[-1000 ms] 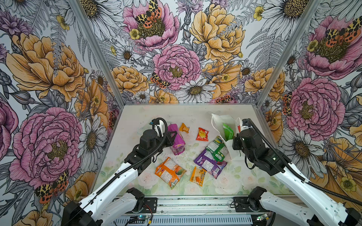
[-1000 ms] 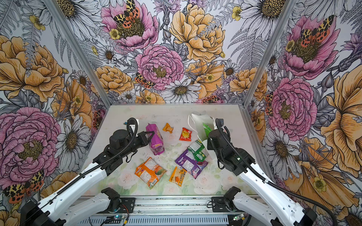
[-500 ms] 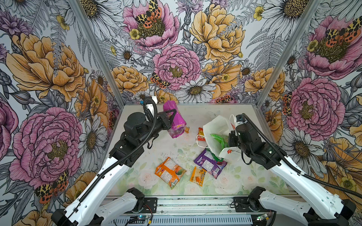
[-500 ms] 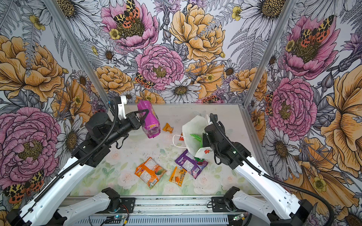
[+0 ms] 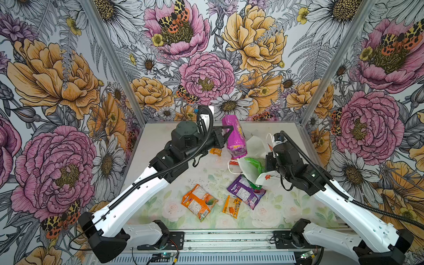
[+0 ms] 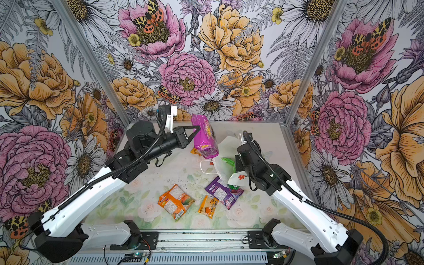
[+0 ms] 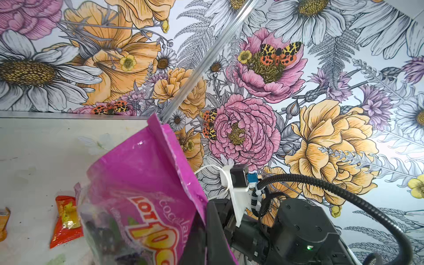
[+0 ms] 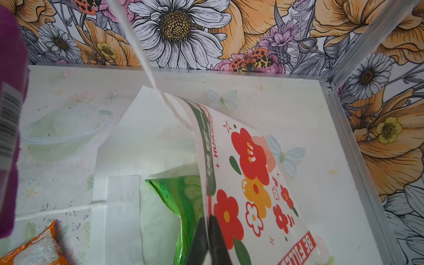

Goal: Place the snacks into the paper bag
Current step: Place the snack in the paper bag.

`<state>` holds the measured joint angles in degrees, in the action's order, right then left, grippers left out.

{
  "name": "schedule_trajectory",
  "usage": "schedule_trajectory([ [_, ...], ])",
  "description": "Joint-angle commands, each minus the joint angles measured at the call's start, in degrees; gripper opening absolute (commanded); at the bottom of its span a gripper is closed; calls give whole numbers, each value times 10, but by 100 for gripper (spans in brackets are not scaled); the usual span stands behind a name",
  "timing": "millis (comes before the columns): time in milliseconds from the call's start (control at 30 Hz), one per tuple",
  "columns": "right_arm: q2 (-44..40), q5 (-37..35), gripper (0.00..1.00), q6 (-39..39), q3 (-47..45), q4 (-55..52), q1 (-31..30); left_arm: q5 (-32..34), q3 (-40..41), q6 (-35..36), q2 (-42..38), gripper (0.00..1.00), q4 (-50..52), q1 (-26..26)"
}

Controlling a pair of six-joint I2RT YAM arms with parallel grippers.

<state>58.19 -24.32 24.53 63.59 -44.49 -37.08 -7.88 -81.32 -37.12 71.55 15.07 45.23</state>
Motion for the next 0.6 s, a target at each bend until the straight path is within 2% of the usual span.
schedule_trajectory([
  [0,-28,-13,0,10,2,14,-4,5,-22,-6,10,0,-99,18],
  [267,-46,-7,0,17,-5,22,-4,10,-16,-40,55,0,-157,65],
  [567,-48,-6,0,29,-13,28,-4,28,-9,-43,75,0,-199,119],
])
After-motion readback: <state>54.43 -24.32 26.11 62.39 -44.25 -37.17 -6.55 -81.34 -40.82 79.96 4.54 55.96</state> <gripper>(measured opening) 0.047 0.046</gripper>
